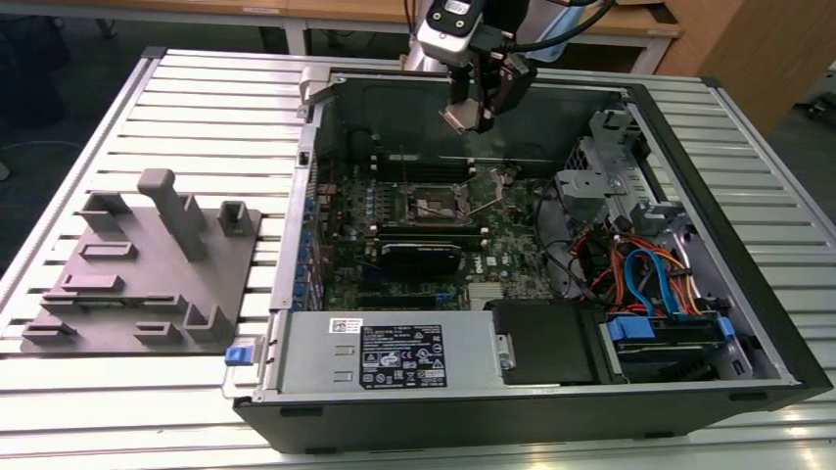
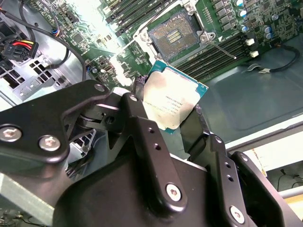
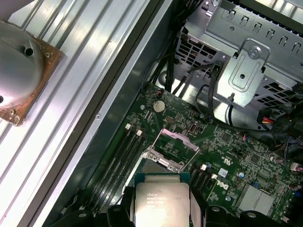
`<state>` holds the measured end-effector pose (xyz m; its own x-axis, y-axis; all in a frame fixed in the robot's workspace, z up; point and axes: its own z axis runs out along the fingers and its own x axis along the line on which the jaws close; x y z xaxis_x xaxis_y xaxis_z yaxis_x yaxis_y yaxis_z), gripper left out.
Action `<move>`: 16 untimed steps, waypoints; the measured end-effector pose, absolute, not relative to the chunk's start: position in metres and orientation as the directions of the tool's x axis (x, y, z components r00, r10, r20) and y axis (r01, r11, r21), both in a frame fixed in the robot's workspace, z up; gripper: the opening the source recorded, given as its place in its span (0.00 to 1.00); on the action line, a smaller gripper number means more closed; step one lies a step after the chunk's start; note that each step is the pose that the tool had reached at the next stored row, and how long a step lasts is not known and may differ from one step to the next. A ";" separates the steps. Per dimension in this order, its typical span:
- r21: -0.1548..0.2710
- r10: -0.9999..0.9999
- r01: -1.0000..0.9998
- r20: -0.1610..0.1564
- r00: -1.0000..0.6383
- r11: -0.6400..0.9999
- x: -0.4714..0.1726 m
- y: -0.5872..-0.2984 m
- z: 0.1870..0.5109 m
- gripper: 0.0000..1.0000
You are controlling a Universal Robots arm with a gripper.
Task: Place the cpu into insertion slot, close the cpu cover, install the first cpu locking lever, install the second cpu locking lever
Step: 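Place the cpu into insertion slot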
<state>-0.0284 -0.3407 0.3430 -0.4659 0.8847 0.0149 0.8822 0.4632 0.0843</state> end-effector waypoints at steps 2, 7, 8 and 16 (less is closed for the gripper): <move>0.084 0.885 0.882 0.015 -0.466 0.463 -0.028 -0.341 0.343 0.54; 0.084 0.885 0.883 0.015 -0.465 0.462 -0.028 -0.341 0.343 0.54; 0.084 0.886 0.884 0.015 -0.463 0.461 -0.028 -0.341 0.343 0.54; 0.084 0.927 0.924 0.015 -0.375 0.373 -0.028 -0.341 0.342 0.54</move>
